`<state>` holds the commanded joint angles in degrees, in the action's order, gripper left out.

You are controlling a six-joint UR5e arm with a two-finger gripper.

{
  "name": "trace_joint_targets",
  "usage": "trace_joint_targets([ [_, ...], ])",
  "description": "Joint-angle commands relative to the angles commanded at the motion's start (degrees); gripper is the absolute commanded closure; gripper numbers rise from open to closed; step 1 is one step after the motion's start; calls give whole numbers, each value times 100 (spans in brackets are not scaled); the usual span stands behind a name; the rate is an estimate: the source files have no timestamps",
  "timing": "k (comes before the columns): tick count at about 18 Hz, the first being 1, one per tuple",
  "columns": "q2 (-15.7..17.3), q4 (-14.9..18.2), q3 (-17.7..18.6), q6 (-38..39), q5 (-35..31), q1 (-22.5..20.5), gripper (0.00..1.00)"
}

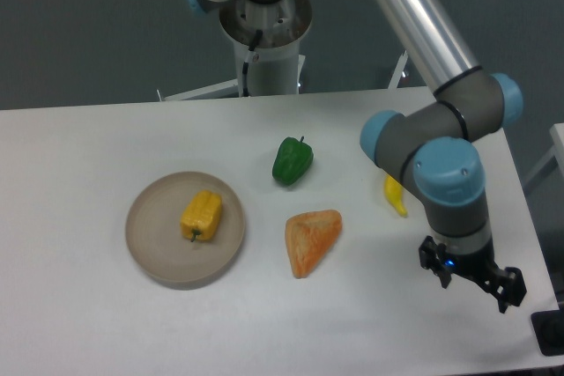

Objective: Pick up the yellow pepper from the plate
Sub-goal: 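Move the open gripper over the yellow pepper on the plate, then lower the gripper around the yellow pepper and close it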

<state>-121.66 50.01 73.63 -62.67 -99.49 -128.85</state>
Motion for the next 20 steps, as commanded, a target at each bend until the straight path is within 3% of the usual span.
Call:
trace_joint_targets([
  [6, 1257, 27, 1652, 1254, 149, 290, 0],
  [9, 1951, 166, 2584, 2564, 746, 624, 0],
  [13, 2374, 290, 3025, 3364, 1509, 992, 0],
  [20, 2147, 141, 3157, 4360, 1591, 2012, 0],
])
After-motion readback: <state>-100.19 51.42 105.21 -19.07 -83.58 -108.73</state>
